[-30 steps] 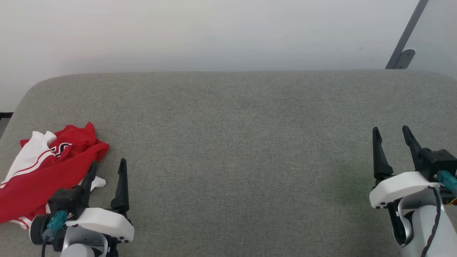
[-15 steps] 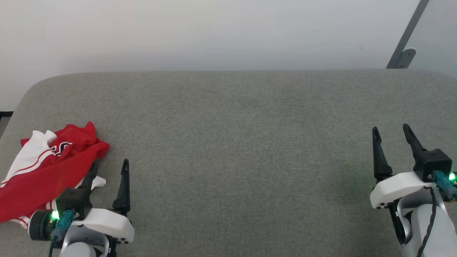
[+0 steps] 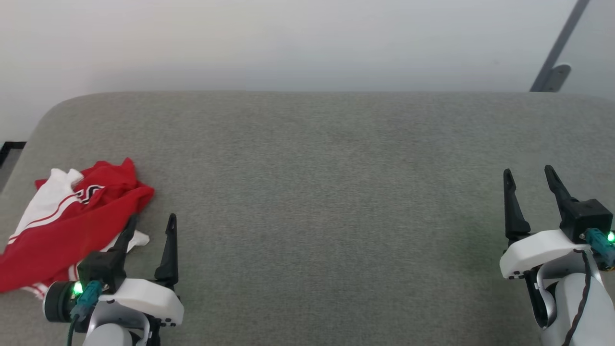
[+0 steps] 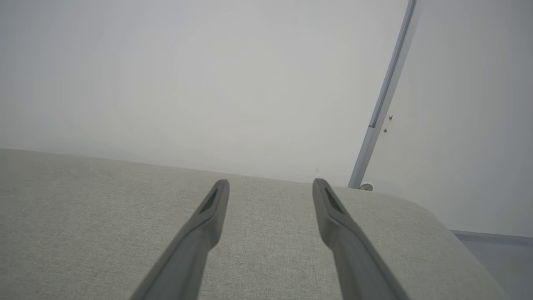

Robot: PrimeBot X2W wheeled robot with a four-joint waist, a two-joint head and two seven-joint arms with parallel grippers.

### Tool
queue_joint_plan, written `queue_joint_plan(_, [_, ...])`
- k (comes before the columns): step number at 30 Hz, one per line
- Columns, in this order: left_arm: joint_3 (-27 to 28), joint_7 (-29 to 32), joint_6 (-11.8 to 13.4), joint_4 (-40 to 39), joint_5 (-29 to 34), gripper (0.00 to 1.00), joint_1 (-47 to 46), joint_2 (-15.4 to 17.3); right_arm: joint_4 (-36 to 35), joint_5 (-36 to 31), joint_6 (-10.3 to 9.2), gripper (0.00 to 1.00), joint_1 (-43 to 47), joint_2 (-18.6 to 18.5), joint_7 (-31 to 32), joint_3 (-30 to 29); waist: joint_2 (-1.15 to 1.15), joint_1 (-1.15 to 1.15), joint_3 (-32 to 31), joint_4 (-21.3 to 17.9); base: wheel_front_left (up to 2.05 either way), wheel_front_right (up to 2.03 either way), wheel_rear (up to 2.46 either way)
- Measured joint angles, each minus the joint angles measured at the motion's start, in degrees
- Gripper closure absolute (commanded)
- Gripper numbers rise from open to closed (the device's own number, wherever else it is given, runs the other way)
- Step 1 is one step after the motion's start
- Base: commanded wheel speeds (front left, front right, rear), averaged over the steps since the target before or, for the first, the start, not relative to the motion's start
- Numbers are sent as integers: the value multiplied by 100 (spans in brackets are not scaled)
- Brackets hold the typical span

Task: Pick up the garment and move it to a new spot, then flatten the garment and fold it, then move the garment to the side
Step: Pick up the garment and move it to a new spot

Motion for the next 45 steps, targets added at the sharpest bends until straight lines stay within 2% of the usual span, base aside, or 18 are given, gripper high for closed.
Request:
queue_joint_plan(6, [-67, -1, -7, 143, 20, 0, -65, -92, 16, 115, 0, 0, 102, -65, 0, 102, 0, 0, -52, 351, 0, 0, 0])
queue_joint_plan(13, [-69, -1, 14, 196, 159, 0, -54, -142, 68, 201, 0, 0, 80, -43, 0, 467, 0, 0, -70, 1004, 0, 0, 0])
queue_joint_plan(30, [283, -1, 353, -145, 215, 0, 283, -344, 255, 354, 0, 0, 147, 250, 0, 1255, 0, 0, -171, 2723, 0, 0, 0])
queue_joint_plan(38, [587, -1, 457, -423, 63, 0, 552, -474, 461, 489, 0, 0, -149, 292, 0, 1700, 0, 0, -53, 2889, 0, 0, 0])
queue_joint_plan(45, [606, 0, 430, -420, -2, 0, 638, -525, 535, 523, 0, 0, -237, 302, 0, 1767, 0, 0, -11, 2879, 0, 0, 0])
